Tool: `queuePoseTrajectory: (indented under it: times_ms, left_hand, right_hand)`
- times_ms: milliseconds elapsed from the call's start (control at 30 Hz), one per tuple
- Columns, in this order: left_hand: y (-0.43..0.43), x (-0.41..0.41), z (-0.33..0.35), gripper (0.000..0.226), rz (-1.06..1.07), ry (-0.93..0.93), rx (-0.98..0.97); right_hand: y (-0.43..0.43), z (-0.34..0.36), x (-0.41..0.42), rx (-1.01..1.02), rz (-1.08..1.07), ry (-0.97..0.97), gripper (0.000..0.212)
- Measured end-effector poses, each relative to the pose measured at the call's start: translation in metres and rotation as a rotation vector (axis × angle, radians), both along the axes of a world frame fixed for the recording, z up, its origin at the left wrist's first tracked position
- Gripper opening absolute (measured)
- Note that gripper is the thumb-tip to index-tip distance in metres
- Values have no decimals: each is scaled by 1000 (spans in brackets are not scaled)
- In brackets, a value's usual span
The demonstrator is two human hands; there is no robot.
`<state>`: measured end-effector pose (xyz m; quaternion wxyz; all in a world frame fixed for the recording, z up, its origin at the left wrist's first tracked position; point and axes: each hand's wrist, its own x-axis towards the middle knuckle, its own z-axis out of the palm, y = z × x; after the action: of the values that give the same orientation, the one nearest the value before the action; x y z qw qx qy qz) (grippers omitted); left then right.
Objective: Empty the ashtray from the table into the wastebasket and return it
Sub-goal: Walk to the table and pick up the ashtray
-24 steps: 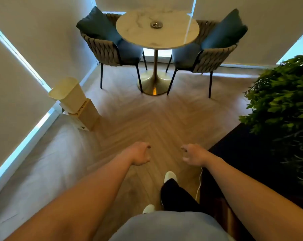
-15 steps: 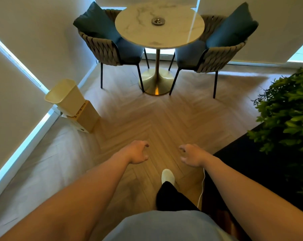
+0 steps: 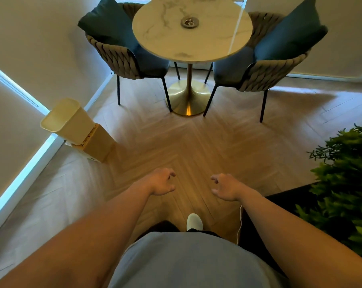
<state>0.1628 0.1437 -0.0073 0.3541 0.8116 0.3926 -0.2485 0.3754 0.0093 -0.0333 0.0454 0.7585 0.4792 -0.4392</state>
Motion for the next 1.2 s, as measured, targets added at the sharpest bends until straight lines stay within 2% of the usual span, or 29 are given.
queuePoseTrajectory:
  times_ms: [300,567,800,1200]
  left_hand:
    - [61,30,-13,59,18,31,-61]
    - [166,60,-11,58,-21,-14,-48]
    - [266,89,-10,55,-41,-59,-12]
    - [366,143,-24,56,-59,-38,-17]
  right_hand:
    - [53,-17,41,-21,-56,32,63]
    - [141,-26,73,-57,-73,27,66]
    - [231,-23,97,-33,-152,39,65]
    - [334,-20,155,50,-159,60,64]
